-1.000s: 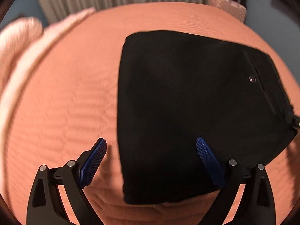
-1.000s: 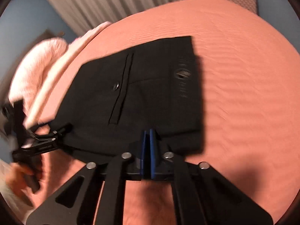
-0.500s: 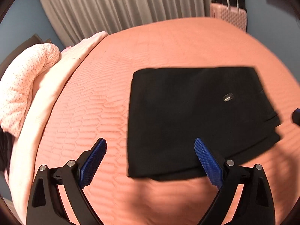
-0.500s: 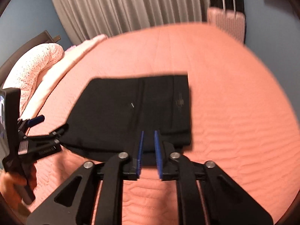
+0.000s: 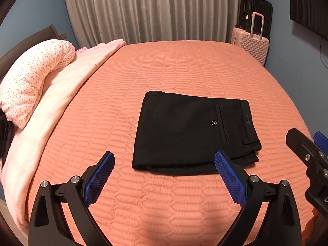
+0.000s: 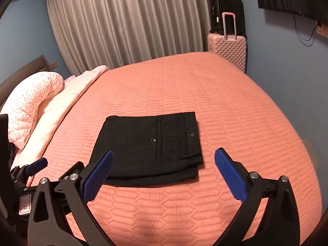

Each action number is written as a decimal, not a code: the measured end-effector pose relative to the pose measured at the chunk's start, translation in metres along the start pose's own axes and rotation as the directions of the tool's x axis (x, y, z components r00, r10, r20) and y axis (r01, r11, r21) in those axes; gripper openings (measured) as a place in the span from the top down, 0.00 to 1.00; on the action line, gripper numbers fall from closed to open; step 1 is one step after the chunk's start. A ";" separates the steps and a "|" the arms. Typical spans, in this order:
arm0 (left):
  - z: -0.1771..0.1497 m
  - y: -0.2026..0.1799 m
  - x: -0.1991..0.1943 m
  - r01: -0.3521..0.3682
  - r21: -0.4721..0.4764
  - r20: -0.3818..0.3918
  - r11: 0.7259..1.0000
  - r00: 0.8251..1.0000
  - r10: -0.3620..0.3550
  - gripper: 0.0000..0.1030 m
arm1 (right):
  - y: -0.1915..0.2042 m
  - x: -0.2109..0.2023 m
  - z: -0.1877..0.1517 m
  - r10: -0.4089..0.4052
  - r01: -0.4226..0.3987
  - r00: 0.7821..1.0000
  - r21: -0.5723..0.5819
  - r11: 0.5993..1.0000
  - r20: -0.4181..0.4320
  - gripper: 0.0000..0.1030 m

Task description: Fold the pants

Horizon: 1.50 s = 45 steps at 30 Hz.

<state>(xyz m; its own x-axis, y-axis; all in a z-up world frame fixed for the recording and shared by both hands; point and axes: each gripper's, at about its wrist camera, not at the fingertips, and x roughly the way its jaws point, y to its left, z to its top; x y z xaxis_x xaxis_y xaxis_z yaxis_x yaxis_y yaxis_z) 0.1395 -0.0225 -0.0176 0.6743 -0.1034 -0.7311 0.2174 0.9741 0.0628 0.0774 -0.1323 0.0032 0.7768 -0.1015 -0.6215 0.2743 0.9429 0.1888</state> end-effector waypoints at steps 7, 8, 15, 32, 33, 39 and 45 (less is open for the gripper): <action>-0.001 0.010 -0.004 -0.012 -0.006 -0.013 1.000 1.000 0.012 0.05 | 0.011 -0.007 0.005 0.000 0.001 1.000 -0.014 1.000 0.015 0.04; -0.001 0.011 -0.004 -0.022 -0.002 -0.010 1.000 1.000 0.022 0.05 | 0.013 -0.005 0.006 0.003 -0.003 1.000 -0.020 1.000 0.012 0.04; 0.003 0.018 0.016 -0.053 0.001 -0.023 0.999 0.998 0.053 0.05 | 0.022 0.018 0.002 0.012 -0.013 1.000 -0.045 0.999 -0.024 0.04; 0.009 0.019 0.070 -0.098 0.030 -0.056 0.995 0.993 0.100 0.05 | 0.011 0.083 -0.010 0.000 -0.005 0.994 -0.046 0.999 -0.105 0.04; 0.009 0.019 0.070 -0.100 0.030 -0.053 0.995 0.993 0.102 0.05 | 0.011 0.083 -0.010 -0.002 -0.003 0.994 -0.049 0.999 -0.106 0.04; 0.011 0.018 0.067 -0.092 0.018 -0.037 0.996 0.995 0.093 0.05 | 0.010 0.079 -0.010 -0.004 -0.001 0.995 -0.051 0.999 -0.099 0.04; 0.012 0.017 0.062 -0.063 0.023 -0.002 0.998 0.998 0.063 0.05 | 0.008 0.077 -0.008 -0.007 0.003 0.996 -0.043 0.999 -0.093 0.04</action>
<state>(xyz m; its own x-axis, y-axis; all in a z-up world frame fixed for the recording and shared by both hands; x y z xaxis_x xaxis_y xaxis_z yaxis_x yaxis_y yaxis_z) 0.1935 -0.0147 -0.0543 0.6850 -0.0417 -0.7273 0.1910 0.9737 0.1240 0.1352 -0.1298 -0.0495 0.7186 -0.0783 -0.6910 0.2522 0.9553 0.1540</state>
